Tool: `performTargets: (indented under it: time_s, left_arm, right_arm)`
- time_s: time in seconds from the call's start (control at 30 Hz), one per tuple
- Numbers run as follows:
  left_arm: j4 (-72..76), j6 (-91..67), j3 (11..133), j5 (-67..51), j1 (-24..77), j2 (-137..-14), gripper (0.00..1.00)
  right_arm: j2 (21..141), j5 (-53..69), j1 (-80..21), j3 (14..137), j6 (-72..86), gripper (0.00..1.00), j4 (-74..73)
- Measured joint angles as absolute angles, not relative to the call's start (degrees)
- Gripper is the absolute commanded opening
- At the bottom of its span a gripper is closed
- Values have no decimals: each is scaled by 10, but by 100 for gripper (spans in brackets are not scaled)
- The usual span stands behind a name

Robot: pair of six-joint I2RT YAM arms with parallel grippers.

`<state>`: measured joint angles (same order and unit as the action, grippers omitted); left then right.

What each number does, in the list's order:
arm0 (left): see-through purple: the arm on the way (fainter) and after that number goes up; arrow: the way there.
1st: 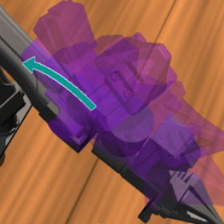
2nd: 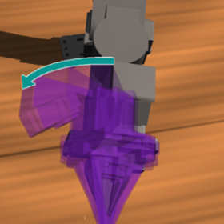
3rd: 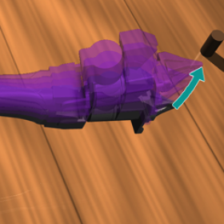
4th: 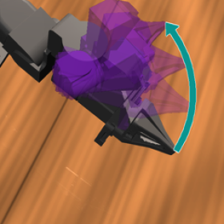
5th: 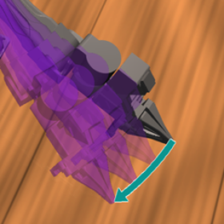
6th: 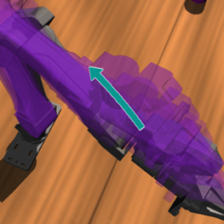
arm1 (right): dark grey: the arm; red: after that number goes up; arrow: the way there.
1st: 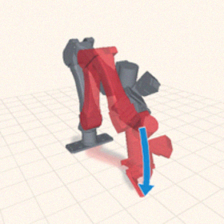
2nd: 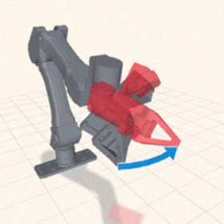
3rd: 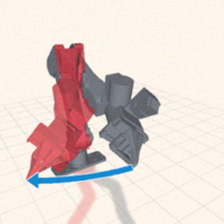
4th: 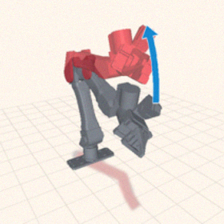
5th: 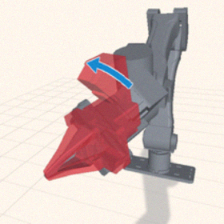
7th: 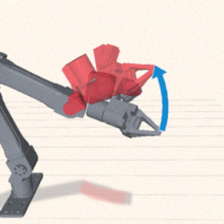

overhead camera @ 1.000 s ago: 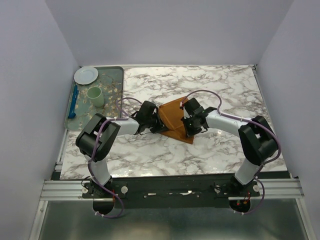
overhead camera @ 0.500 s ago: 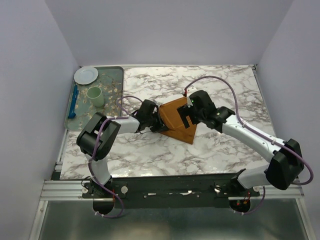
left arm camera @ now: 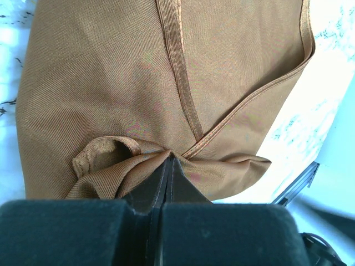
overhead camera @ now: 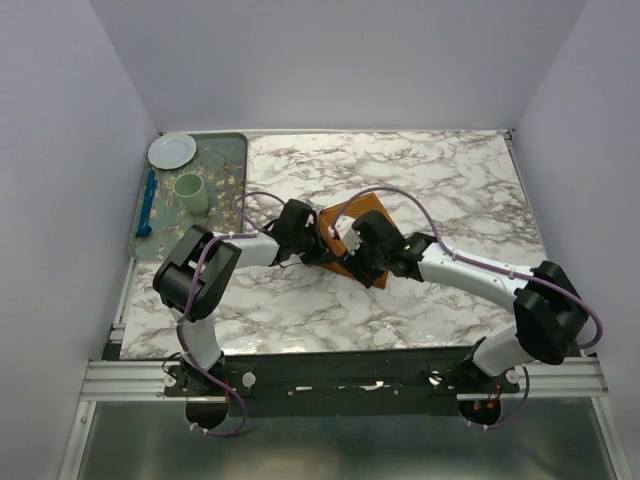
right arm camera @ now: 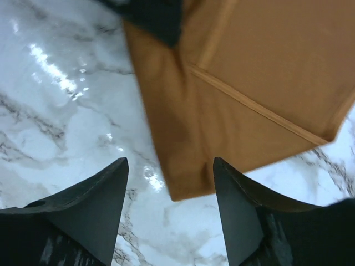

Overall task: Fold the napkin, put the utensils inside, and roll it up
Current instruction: Roll the napkin with the utensil

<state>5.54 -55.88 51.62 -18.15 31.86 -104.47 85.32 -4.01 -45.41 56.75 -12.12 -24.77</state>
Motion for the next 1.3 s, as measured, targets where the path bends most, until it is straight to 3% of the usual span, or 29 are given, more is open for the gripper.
performTargets:
  time_s: [0.1,0.17,0.83,1.0,1.1,1.3]
  left_arm:
    - [55,-559,516,-182,317,-1044,0]
    - [55,-559,516,-183,316,-1044,0]
    - [49,-554,512,-213,294,-1044,0]
    - [46,-551,512,-221,285,-1044,0]
    - [43,-548,512,-226,280,-1044,0]
    - [35,-542,514,-232,271,-1044,0]
  right_arm:
    - [871,-50,-495,543,-158,51,-224]
    - [894,-58,-511,539,-181,50,-215]
    - [990,-147,-533,563,-214,46,-159]
    - [1003,-175,-534,569,-200,39,-150]
    - [1007,-188,-536,570,-196,26,-141]
    - [1021,-198,-537,575,-195,14,-126]
